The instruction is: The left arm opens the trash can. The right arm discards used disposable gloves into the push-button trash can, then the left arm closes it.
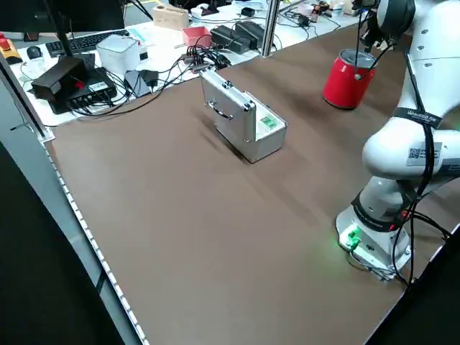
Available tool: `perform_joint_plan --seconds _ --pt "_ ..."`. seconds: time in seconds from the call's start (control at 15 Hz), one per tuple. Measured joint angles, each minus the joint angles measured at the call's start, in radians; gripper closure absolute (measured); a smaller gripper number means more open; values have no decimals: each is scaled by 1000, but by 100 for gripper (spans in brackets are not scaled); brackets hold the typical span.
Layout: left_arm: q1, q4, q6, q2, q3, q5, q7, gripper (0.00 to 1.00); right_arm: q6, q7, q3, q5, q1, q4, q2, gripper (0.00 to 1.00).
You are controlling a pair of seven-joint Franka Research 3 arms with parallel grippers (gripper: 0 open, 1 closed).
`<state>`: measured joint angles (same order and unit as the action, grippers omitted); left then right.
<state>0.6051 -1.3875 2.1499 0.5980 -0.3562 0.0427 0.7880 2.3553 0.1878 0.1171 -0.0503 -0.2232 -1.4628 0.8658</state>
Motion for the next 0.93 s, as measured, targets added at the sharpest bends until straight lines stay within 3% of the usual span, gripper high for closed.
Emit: perform_joint_plan --seconds 0.27,0.73,0.93 --pt "1 0 1 21 1 25 2 99 0 -6 0 -34 -5 5 1 19" --pt "6 4 2 25 1 36 10 99 -1 -160 2 -33 -8 17 1 87" --pt "5 16 3 23 1 37 40 99 -1 -163 -1 -34 -8 18 1 88"
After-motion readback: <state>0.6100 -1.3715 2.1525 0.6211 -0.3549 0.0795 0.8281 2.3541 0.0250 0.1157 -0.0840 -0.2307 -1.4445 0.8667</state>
